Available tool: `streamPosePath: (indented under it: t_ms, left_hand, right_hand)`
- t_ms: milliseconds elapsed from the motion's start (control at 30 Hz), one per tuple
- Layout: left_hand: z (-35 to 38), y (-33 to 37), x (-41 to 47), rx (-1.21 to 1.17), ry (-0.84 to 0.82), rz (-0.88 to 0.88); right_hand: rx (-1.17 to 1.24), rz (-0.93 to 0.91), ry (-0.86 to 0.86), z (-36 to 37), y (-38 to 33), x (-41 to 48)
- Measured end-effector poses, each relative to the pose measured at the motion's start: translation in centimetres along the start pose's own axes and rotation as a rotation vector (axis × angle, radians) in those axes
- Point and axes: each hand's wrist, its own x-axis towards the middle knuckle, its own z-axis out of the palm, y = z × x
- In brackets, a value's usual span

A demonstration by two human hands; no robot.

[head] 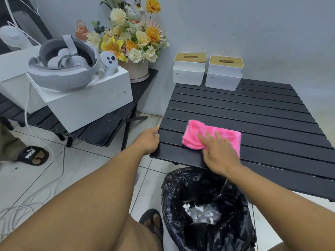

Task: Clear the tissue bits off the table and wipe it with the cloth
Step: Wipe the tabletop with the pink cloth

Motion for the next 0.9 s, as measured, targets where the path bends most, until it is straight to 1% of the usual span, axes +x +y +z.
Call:
streamPosePath:
  t_ms: [100,133,200,300,467,533,633,733,800,900]
  left_hand:
    - [-0.1,0.3,-0.1,0.011,-0.002,0.013]
    - [-0.1,0.4,-0.1,0.004,0.000,0.006]
    - [0.0,0.2,0.0,-0.010,-0.002,0.006]
    - [0.0,0.0,0.0,-0.004,-0.007,0.005]
    - [0.0,-0.5,0.2,-0.042,-0.039,-0.013]
    - [-0.1,-0.5,0.3,-0.045,-0.044,-0.005]
    - [-0.1,-0.8,0.4,-0.043,-0.040,-0.001]
    - [-0.3,-1.0,0.5,-0.070,-0.046,-0.012]
    - [-0.4,-1.0,0.6,-0.071,-0.043,-0.008]
    - [-0.5,-0.9,0.5,-0.042,-0.035,0.011]
  right_hand:
    - [-0.018,-0.262,-0.071,0.7,-3.6,-1.7]
    - [-0.039,-0.323,-0.092,0.8,-4.2,-2.1]
    - [-0.067,-0.361,-0.122,0.8,-4.2,-1.9]
    - [-0.040,-0.267,-0.106,0.1,-3.1,-0.8]
    - [0.001,0.093,-0.004,-1.4,1.2,1.8]
    - [0.011,0.208,0.021,-1.8,2.9,2.5]
    - [0.004,0.256,0.016,-1.5,3.2,2.9]
    - [0.000,0.158,-0.001,-1.1,1.3,2.6]
    - [-0.006,0.005,-0.027,-0.7,-0.8,1.9]
    - [-0.010,-0.254,-0.111,0.1,-3.9,0.5]
